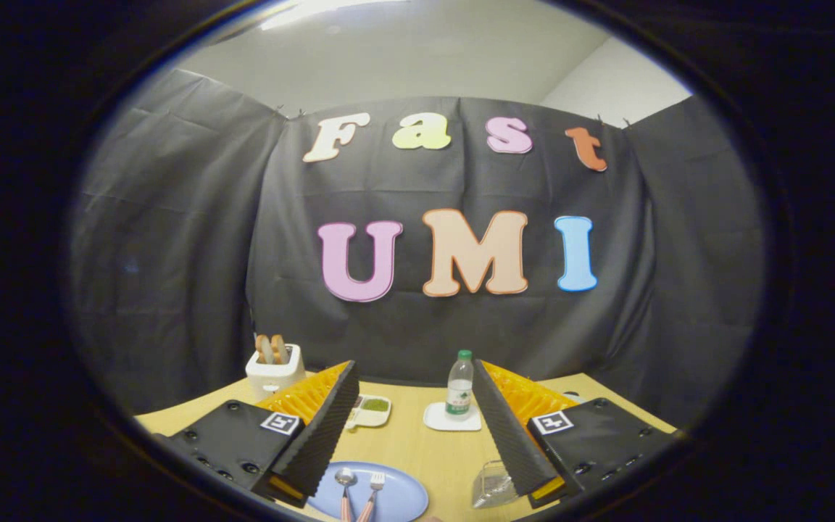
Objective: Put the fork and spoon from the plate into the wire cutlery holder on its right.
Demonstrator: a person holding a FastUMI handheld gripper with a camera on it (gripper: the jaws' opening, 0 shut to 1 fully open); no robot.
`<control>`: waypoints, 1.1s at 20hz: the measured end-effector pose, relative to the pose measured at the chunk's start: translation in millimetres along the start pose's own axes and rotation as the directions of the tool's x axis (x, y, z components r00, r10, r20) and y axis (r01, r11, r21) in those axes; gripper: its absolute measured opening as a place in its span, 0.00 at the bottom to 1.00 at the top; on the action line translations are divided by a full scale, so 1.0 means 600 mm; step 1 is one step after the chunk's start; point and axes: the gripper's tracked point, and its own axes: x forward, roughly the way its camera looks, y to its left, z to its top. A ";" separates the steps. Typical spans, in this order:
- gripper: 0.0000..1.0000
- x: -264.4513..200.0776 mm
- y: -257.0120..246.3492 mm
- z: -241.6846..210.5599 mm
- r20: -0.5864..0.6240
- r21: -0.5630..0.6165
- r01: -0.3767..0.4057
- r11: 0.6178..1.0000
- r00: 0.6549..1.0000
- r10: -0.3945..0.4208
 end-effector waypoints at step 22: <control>1.00 -0.007 0.047 -0.388 -0.596 -0.001 -0.117 0.993 0.797 0.094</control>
